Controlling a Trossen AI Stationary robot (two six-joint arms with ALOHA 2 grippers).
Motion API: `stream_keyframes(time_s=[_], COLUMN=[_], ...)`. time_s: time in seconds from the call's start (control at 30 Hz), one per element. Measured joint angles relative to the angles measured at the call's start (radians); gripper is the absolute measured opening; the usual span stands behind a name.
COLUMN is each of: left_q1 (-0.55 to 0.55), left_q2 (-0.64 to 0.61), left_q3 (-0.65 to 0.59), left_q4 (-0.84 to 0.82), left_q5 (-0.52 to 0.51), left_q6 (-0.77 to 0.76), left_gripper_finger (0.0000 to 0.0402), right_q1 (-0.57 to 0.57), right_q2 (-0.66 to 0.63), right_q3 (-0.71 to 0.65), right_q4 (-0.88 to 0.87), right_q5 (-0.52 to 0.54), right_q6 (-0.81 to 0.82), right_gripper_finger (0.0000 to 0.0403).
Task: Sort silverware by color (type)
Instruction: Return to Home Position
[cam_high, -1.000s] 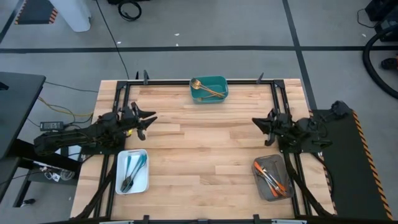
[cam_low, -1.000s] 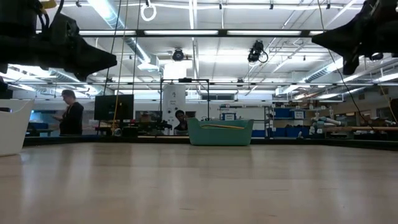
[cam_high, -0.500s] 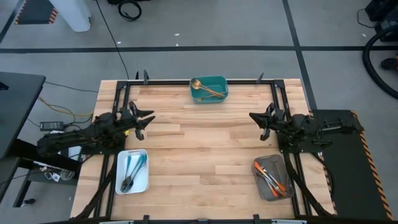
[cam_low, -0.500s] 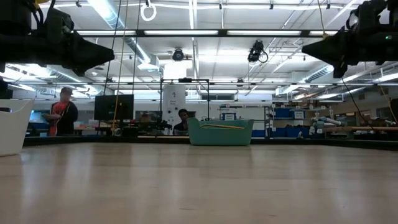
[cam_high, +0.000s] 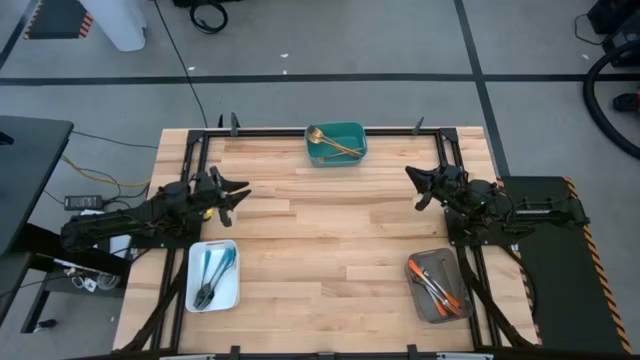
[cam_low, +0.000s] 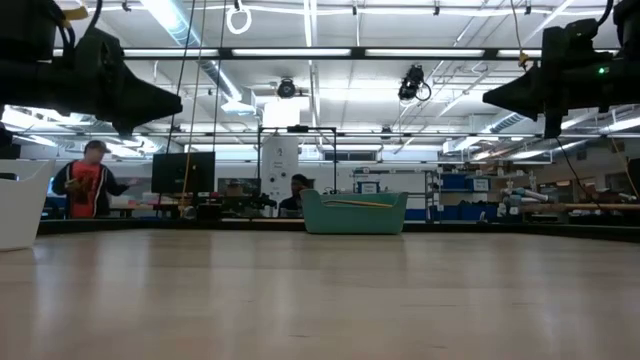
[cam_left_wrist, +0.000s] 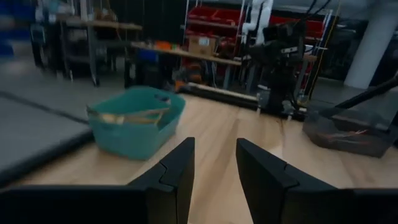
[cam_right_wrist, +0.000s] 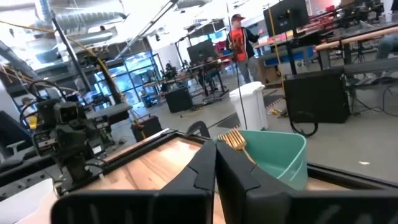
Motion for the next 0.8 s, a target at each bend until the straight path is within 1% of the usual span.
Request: stream_keyframes(time_s=[0.1, 0.8], left_q1=[0.0, 0.0], left_q2=[0.0, 0.0], left_q3=[0.0, 0.0], left_q4=[-0.011, -0.01], left_q5=[0.0, 0.0], left_q6=[-0.043, -0.038], left_gripper_finger=[0.0125, 0.0126], right_q1=[0.0, 0.0], right_q2=[0.0, 0.0], right_q3=[0.0, 0.0], right_q4=[0.0, 0.0], right_q5=[0.0, -0.001], right_q6=[0.0, -0.002], right_gripper_finger=[0.0019, 0.0017])
